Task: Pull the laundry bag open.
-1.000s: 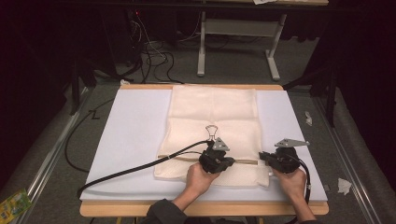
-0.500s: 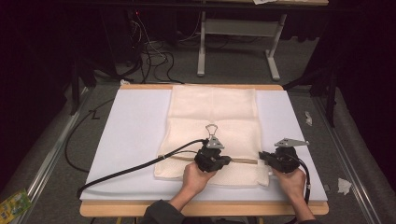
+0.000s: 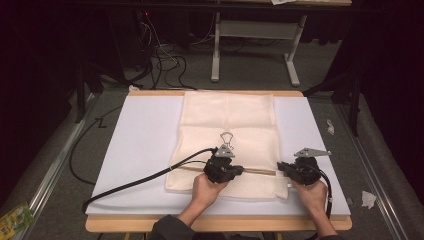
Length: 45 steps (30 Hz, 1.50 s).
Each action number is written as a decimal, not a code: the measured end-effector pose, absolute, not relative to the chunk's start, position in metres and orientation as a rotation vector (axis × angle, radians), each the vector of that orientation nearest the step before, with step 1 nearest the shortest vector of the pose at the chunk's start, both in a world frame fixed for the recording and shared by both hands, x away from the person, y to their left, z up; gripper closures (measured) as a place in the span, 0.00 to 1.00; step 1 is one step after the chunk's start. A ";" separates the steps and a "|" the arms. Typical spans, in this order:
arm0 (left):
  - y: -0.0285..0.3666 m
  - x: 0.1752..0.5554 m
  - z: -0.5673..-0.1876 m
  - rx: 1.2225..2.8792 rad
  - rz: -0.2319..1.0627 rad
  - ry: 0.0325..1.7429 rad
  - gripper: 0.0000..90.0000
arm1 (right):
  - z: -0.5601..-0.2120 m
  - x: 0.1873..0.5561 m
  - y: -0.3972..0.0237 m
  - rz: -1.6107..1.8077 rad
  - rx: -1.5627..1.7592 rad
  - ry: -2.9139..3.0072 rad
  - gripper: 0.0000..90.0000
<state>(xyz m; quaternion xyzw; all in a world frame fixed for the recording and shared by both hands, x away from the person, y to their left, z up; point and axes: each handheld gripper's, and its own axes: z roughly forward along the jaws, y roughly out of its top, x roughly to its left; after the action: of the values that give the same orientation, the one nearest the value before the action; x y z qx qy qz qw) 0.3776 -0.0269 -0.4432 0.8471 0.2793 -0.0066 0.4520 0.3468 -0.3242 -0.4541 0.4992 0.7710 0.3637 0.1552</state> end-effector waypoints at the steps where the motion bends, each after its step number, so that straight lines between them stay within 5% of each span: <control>1: -0.025 0.378 -0.443 2.090 -0.017 0.694 0.97 | -0.454 0.347 -0.324 1.045 1.432 2.207 0.98; 45: 0.002 0.377 -0.443 2.039 0.031 0.758 0.97 | -0.456 0.359 -0.319 1.024 1.435 2.185 0.98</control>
<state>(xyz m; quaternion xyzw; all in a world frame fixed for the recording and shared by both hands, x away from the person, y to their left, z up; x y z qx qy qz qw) 0.3766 0.0016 -0.4426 0.8301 0.3087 0.0126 0.4642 0.3591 -0.3189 -0.4563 0.5040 0.7674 0.3597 0.1662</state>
